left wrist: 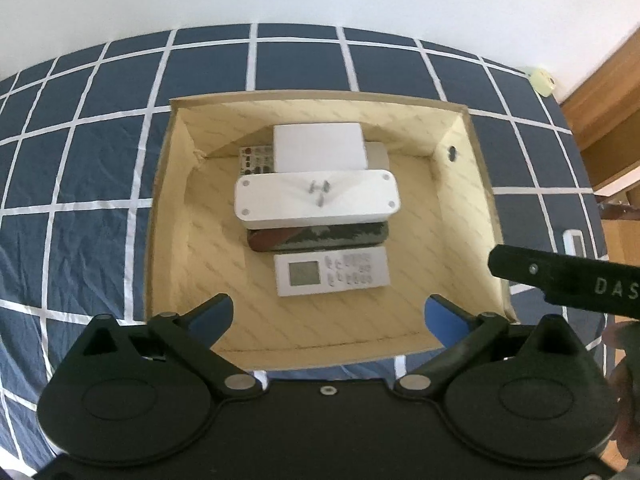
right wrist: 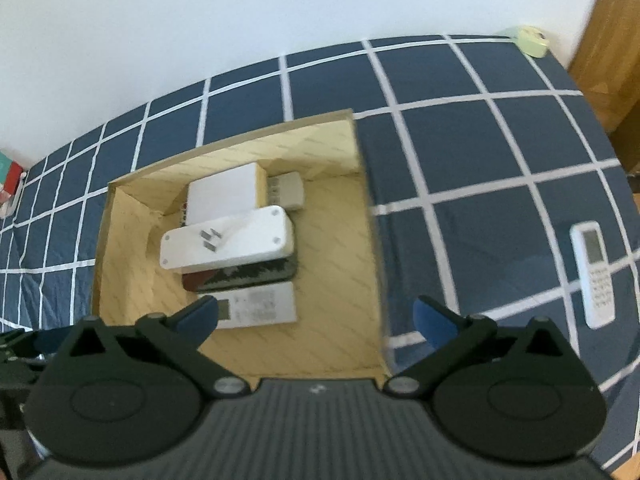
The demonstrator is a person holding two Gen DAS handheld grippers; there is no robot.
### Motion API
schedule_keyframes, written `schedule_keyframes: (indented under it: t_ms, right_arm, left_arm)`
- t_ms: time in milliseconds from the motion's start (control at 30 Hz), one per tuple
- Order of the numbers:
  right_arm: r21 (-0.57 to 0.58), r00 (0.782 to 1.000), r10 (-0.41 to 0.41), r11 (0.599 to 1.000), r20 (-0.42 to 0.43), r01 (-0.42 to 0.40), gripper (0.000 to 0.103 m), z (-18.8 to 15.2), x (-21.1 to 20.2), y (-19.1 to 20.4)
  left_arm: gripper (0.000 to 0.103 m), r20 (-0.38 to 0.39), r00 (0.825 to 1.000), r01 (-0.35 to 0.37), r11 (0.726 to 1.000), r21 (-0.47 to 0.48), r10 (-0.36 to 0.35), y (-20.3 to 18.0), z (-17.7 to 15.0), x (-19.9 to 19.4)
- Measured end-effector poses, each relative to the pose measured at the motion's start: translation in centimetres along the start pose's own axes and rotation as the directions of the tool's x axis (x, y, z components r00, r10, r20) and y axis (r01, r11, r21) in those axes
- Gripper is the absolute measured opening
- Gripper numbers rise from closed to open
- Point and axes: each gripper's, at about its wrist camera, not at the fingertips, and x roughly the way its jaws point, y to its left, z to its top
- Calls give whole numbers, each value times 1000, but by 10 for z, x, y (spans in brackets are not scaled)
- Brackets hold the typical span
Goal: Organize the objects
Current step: 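Raise the open right tool away from the cardboard box, then move the right tool to the white air-conditioner remote on the bed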
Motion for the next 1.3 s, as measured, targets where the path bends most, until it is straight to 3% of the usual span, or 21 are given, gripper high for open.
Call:
schedule_keyframes:
  t_ms: [333, 733, 1067, 1300]
  right_arm:
    - [96, 998, -45, 995, 34, 42, 103, -14, -21, -77]
    - [239, 992, -129, 963, 13, 122, 103, -17, -24, -214]
    - [299, 989, -135, 943, -63, 147, 100, -16, 13, -298]
    - [311, 986, -110, 939, -125, 144, 83, -21, 53, -320]
  left_arm:
    - [103, -7, 1000, 20, 994, 106, -20, -72, -5, 10]
    - [103, -33, 999, 40, 981, 188, -35, -189, 6, 53]
    - [103, -101, 995, 14, 978, 208, 8, -256, 18, 115]
    - [103, -144, 988, -11, 971, 239, 47, -281, 25, 151]
